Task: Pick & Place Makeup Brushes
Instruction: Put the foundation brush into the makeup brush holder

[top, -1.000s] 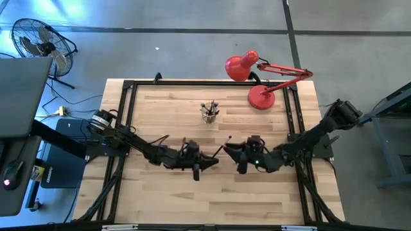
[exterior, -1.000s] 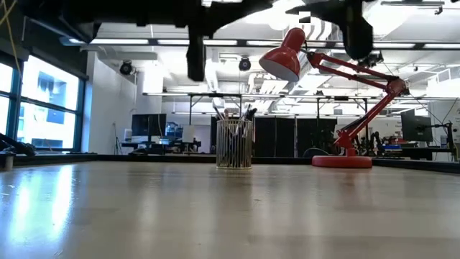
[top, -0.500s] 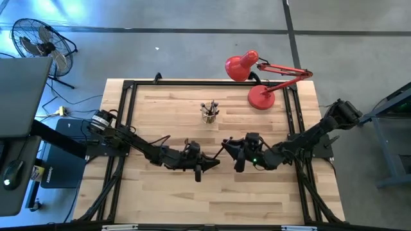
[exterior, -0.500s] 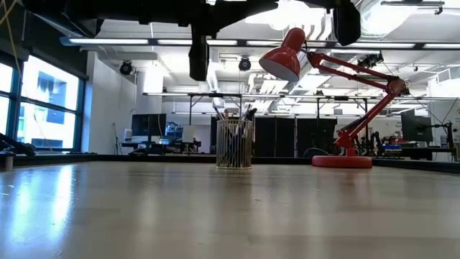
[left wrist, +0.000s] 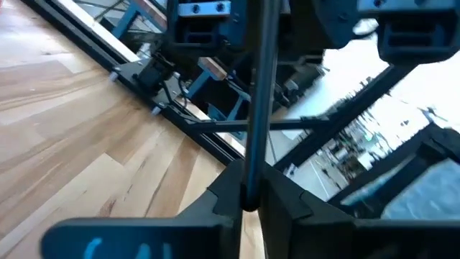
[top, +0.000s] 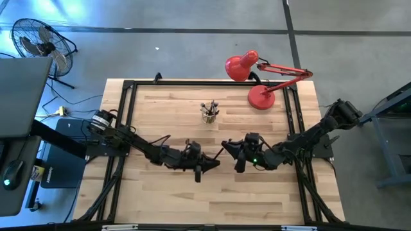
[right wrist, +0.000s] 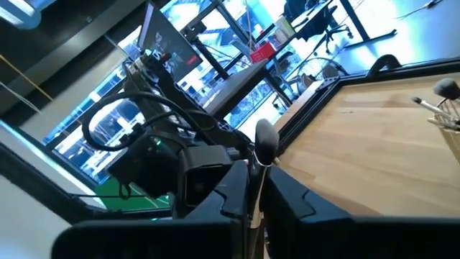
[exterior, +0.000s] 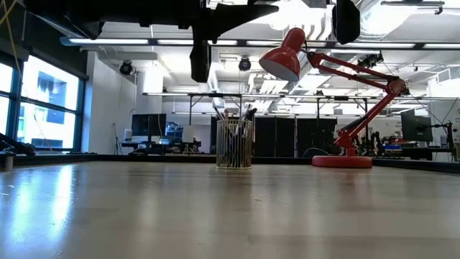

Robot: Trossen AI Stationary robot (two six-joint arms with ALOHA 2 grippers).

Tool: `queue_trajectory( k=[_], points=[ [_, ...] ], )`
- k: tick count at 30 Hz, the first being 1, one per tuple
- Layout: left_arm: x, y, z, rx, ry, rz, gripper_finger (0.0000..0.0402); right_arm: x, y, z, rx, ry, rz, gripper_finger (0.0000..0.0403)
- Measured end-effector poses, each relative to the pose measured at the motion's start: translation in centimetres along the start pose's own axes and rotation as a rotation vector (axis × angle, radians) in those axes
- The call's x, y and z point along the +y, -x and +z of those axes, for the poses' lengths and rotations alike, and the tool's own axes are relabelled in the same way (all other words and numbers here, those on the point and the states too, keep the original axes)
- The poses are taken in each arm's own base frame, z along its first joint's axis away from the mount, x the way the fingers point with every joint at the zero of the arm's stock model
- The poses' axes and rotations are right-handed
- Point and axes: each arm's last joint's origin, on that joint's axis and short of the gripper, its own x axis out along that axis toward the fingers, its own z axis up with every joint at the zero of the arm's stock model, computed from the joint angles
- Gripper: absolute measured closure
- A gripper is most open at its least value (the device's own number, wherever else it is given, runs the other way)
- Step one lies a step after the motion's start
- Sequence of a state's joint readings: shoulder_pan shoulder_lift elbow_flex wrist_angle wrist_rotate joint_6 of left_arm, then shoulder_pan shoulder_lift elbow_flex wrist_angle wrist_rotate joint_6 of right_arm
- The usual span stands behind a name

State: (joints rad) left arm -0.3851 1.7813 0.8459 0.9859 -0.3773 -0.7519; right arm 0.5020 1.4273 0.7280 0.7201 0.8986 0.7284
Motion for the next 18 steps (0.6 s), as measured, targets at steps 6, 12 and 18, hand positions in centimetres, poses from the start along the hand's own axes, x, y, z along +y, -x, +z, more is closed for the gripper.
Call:
queue_trajectory(
  k=[6, 12, 18],
  points=[
    [0.4, -0.3, 0.2, 0.071, -0.053, -0.064, 0.0323, 0.0, -0.1, -0.1, 0.023, 0.028, 0.019, 0.0386],
    [2.3, -0.8, 2.3, 0.218, -0.069, -0.122, 0.0292, -0.6, 0.0, -0.7, 0.070, 0.021, -0.017, 0.0386],
    [4.5, -0.8, 4.4, 0.439, -0.071, -0.200, 0.0280, -1.3, 0.3, -1.6, 0.152, 0.005, -0.060, 0.0380]
  ],
)
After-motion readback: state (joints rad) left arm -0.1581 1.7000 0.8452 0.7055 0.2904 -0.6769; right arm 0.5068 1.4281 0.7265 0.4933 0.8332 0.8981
